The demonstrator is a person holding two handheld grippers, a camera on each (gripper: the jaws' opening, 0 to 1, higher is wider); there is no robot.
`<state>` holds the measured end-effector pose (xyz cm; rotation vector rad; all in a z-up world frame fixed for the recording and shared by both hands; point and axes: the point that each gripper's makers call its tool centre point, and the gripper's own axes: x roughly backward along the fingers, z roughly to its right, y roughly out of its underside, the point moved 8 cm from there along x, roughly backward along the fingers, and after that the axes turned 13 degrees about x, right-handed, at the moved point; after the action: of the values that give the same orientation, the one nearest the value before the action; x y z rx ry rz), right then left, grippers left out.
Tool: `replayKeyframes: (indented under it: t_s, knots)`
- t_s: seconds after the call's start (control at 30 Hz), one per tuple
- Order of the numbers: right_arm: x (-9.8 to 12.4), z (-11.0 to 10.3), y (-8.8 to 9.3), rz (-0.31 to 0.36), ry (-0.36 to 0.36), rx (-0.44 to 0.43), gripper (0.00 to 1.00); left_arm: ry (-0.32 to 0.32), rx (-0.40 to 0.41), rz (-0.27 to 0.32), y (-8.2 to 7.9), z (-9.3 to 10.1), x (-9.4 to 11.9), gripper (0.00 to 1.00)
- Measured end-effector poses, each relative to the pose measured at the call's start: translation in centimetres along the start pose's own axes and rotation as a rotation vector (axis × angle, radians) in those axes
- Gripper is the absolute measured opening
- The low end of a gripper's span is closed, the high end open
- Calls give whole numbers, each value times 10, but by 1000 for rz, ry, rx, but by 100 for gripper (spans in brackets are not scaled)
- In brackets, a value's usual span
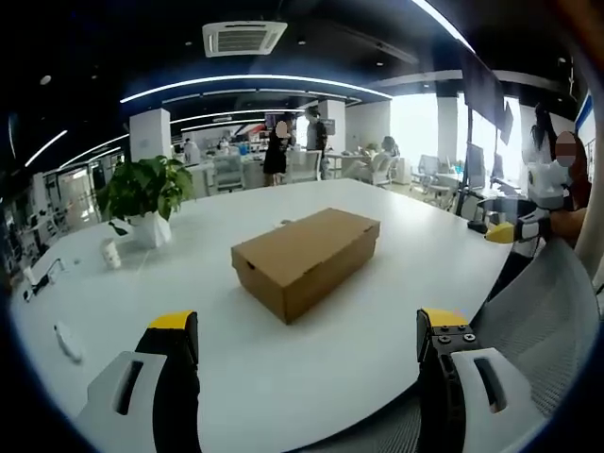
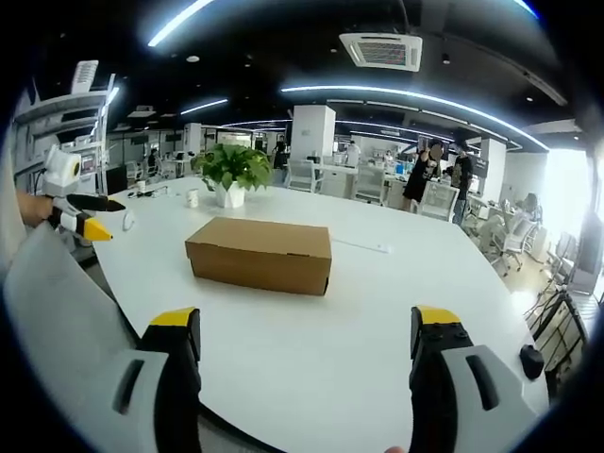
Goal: Operate the shoe box by opening the lid, removing the specified soft item, and placing it in the target area until the item is outside and the box remains undamaged.
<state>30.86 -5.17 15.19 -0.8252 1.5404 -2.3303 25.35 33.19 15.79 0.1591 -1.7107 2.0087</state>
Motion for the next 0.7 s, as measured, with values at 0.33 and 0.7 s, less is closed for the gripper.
replayKeyframes:
  t_s: [0.33, 0.7]
  knots:
    - [-5, 3, -9, -1, -27, 10, 87, 6, -20, -19, -13, 0, -8, 100]
    - [-18, 15, -18, -6, -82, 24, 85, 0, 10, -52, -18, -7, -28, 100]
